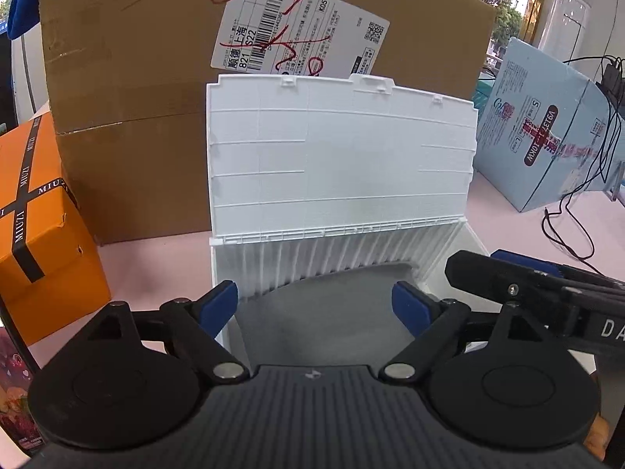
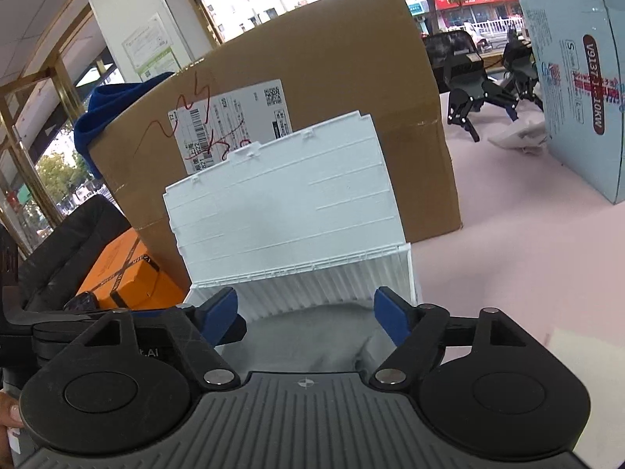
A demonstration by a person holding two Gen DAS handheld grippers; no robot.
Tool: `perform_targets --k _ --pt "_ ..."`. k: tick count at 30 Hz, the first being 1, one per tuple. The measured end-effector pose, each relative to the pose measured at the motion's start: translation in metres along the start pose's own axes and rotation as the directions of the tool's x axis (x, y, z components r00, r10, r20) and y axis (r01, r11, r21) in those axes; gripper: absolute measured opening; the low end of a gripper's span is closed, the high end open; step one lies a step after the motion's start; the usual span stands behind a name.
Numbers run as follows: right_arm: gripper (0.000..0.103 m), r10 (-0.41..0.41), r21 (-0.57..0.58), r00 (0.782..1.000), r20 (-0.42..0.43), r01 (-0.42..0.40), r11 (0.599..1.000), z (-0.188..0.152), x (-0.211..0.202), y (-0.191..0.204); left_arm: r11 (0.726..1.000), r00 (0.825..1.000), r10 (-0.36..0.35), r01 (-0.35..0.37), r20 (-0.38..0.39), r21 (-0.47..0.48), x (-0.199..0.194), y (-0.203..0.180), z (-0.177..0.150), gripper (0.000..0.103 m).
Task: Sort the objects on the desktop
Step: 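Withdraw the left gripper from the box and move to the white napkin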
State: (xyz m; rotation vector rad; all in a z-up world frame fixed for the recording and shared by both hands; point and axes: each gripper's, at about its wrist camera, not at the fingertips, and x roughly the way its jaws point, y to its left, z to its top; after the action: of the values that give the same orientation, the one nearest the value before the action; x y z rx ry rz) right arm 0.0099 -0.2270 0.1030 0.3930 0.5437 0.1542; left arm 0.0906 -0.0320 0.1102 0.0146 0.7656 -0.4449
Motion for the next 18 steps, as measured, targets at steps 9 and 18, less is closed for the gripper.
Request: perform_targets --k 9,18 --pt "0.099 0.018 0.039 0.999 0.030 -0.019 0.999 0.002 -0.003 -0.003 0.999 0.999 -0.040 0.040 0.004 0.023 0.000 -0.010 -0.001 0.091" --pt "0.103 0.031 0.022 0.999 0.041 -0.032 0.999 -0.002 -0.002 0.004 0.998 0.999 -0.029 0.028 0.020 0.056 -0.002 -0.018 -0.002 0.091"
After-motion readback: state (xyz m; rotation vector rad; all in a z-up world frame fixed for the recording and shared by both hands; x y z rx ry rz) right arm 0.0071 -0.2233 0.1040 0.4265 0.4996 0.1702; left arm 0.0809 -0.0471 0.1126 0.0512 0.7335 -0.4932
